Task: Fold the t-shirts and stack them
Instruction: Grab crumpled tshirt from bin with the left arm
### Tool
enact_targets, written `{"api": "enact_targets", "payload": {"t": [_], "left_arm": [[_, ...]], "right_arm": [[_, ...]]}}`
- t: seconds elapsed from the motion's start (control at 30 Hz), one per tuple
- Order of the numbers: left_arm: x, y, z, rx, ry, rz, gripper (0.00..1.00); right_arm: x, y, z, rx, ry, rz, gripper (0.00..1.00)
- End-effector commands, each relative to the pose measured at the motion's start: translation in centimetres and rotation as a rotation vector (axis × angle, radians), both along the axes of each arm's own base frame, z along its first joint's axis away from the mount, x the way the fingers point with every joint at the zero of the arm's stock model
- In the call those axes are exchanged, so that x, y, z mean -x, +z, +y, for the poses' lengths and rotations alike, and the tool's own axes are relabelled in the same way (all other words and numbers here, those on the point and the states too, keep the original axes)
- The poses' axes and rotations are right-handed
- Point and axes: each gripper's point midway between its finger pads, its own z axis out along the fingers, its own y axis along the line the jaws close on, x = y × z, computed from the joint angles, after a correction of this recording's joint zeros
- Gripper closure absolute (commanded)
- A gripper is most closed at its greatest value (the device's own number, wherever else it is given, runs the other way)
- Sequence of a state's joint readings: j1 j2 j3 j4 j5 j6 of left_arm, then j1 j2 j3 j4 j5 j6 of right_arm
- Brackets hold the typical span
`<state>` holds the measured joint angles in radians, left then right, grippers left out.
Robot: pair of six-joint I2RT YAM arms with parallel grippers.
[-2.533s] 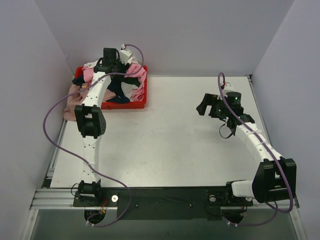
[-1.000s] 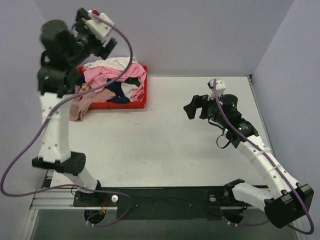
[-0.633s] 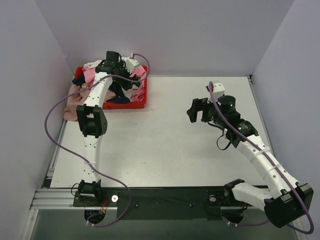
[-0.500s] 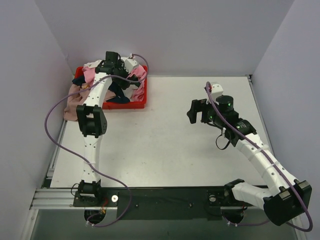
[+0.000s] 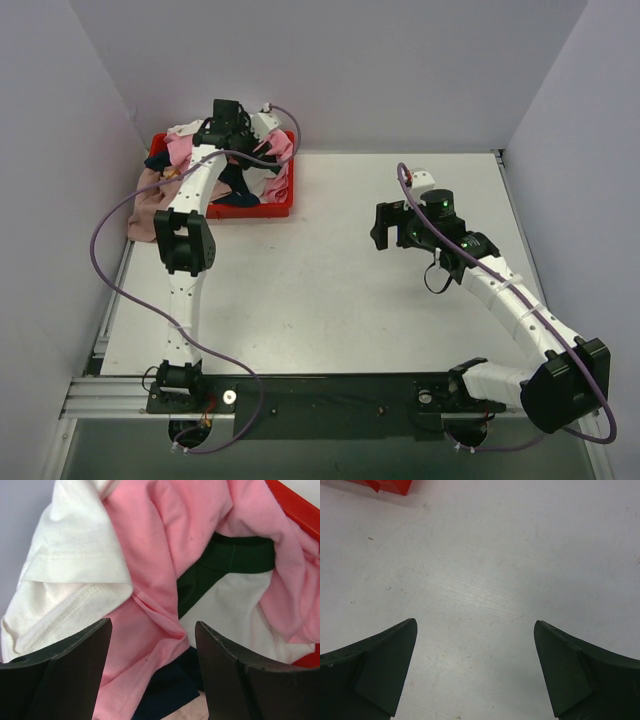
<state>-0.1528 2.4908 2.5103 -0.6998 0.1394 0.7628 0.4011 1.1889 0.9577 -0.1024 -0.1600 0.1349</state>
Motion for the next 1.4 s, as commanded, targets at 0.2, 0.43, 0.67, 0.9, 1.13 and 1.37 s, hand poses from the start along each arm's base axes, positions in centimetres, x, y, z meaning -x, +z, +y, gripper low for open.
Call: {"api": "enact_targets", "payload": {"t": [0.2, 0.43, 0.67, 0.9, 1.13, 1.37], "left_arm": [[0.6, -0.7, 0.9, -0.035, -0.006, 0.041, 0.62], [-0.1, 0.3, 2.3, -0.107, 0.026, -0.002, 1.0], [0.9, 4.5, 0.1, 0.09, 0.036, -0.029, 1.0], [7.9, 16.4, -3.4, 0.367, -0.049, -0.067, 1.0], [23.1, 19.6, -6.3, 0.419, -0.231, 0.141, 1.0], [33.5, 22.7, -8.0, 0.466, -0.357, 0.245, 1.0]], "right_arm": [[-0.3, 1.9, 0.6, -0.02, 0.02, -0.037, 0.04], [-0.1, 2.2, 0.3, -0.019, 0.013, -0.053, 0.04], [0.0, 2.8, 0.0, -0.02, 0.003, -0.071, 0.04], [-0.2, 5.0, 0.5, -0.035, -0.013, -0.129, 0.04], [-2.2, 9.5, 7.4, -0.113, 0.152, -0.313, 0.04], [-2.5, 11.9, 19.3, -0.184, 0.511, -0.385, 0.04]]}}
